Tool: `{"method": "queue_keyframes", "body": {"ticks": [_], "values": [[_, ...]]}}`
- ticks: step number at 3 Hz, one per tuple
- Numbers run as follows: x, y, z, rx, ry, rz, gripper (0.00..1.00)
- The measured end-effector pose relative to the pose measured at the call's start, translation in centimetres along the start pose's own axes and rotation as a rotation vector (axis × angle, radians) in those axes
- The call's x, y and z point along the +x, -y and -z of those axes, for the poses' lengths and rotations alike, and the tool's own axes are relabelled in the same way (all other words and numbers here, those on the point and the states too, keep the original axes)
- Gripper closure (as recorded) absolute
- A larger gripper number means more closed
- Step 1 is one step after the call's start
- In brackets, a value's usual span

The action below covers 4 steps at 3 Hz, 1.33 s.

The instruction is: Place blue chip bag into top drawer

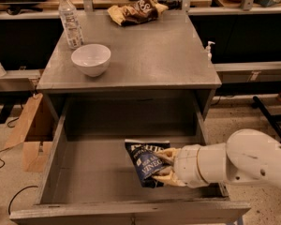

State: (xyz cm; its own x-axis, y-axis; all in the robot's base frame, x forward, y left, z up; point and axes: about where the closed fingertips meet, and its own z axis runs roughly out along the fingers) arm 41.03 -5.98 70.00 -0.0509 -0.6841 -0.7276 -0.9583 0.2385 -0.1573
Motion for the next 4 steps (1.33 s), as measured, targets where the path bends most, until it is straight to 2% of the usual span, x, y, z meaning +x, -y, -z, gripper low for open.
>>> {"method": "queue_keyframes", "body": {"ticks": [1,4], "values": [[0.44,-0.27,-1.00,-0.006,-0.007,0.000,0.86],[0.17,-0.46,-1.21,-0.012,-0.008,0.007,0.16]]}}
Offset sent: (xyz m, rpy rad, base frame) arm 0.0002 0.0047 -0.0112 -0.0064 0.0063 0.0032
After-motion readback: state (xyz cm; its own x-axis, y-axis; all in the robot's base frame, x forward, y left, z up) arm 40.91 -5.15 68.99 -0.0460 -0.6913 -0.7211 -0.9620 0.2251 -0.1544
